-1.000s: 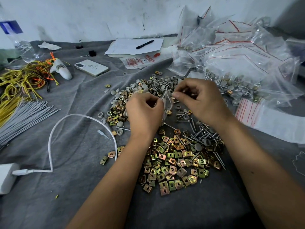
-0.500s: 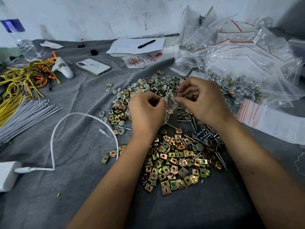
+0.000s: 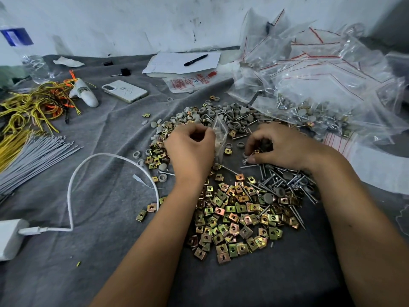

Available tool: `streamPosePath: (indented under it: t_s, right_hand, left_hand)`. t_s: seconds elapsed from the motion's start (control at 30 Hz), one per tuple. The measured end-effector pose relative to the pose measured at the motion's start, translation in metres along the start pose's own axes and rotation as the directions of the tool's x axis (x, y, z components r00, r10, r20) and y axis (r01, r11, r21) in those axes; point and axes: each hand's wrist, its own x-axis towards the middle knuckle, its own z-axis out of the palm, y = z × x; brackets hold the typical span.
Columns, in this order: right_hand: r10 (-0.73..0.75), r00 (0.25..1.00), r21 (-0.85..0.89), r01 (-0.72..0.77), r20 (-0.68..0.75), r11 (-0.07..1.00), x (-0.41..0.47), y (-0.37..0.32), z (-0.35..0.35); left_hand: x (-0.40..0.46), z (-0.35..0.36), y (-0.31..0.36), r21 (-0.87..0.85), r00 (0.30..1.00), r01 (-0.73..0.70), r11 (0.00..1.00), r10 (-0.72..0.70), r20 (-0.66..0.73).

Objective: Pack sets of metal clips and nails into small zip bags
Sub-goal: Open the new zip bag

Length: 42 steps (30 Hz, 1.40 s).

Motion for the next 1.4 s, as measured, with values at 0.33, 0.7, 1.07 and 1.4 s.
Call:
streamPosePath:
  t_s: [0.33,0.7,1.07,1.4]
  right_hand:
    - [-0.100,0.946,0.100,0.137,-0.308,0.985,0.003,-0.011,0.007]
    - [-0.180,0.888,0.162,0.269,-0.424,0.949,0.005,-0.023,0.015]
    - [-0.123,0.848,0.179,0.247,-0.516,0.952,0.005,-0.022,0.014]
    - [-0.037,0.999,-0.101,0.033,-0.031,0.994,0.006,-0.008,0.009]
  left_hand:
    - [-0.002,0.003,-0.003,0.051,0.994,-0.081,0.995,0.077,0.072]
    - [-0.004,0.003,-0.001,0.028,0.981,-0.085,0.996,0.079,0.175]
    - [-0.004,0.002,0.001,0.030,0.987,-0.069,0.997,0.064,0.146]
    - [-0.002,0.003,-0.001,0.021,0.995,-0.017,1.000,0.015,0.103]
